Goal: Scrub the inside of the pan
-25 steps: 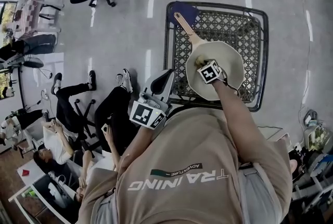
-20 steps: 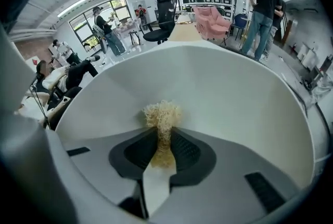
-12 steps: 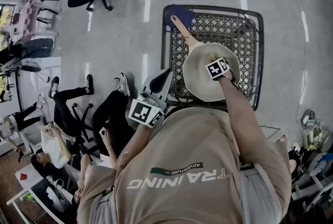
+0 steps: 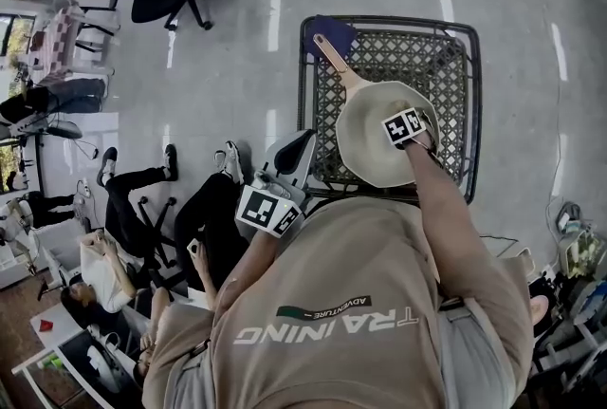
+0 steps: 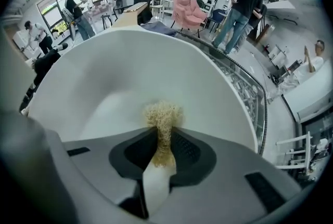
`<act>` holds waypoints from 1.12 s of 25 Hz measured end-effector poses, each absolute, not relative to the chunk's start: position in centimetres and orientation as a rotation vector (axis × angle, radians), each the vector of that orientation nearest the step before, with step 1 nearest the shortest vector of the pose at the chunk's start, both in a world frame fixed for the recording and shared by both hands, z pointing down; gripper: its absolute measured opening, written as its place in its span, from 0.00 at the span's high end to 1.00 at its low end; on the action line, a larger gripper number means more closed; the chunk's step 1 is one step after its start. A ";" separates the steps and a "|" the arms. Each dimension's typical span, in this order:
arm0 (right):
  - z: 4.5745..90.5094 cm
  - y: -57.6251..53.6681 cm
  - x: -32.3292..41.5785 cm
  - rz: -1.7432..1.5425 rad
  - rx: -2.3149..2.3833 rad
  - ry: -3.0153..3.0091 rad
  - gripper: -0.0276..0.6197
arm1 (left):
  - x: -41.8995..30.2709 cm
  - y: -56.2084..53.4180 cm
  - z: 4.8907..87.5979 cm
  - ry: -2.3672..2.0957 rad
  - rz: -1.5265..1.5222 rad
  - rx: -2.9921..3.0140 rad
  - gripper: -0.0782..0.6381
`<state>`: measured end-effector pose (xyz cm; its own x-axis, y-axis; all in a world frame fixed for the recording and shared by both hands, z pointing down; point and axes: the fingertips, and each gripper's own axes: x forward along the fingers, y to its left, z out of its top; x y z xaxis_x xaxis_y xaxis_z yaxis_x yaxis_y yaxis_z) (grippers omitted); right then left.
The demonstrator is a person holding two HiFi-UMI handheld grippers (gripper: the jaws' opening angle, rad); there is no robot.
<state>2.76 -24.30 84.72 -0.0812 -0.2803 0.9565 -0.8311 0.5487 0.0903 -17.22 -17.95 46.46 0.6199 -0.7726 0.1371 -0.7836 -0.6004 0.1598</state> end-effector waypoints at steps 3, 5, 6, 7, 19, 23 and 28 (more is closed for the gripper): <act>83.7 -24.2 2.6 0.621 0.967 -1.678 0.82 | -17.3 -17.5 46.4 -1.274 0.075 2.654 0.87; 82.5 -24.6 2.8 0.606 0.975 -1.712 0.82 | -17.1 -17.3 46.3 -1.263 0.050 2.663 0.87; 81.8 -24.7 3.0 0.603 0.979 -1.724 0.82 | -17.0 -17.2 46.3 -1.257 0.033 2.668 0.87; 81.0 -24.5 3.2 0.606 0.978 -1.737 0.82 | -16.9 -17.0 46.2 -1.253 0.018 2.673 0.87; 79.7 -18.2 -2.9 0.721 0.714 -1.933 0.82 | -17.7 -16.0 46.6 -1.355 -0.059 2.642 0.87; 80.4 -16.6 -7.0 0.668 0.631 -1.966 0.82 | -19.6 -14.3 47.3 -1.410 -0.033 2.582 0.87; 82.4 -14.4 -11.5 0.679 0.455 -2.000 0.82 | -21.8 -13.5 47.5 -1.478 0.005 2.553 0.87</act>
<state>-11.47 -14.40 82.43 -0.4872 -0.0426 0.8723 -0.5645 0.7774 -0.2773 -21.80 -13.47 47.52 0.5027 -0.8588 0.0987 -0.8595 -0.4844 0.1632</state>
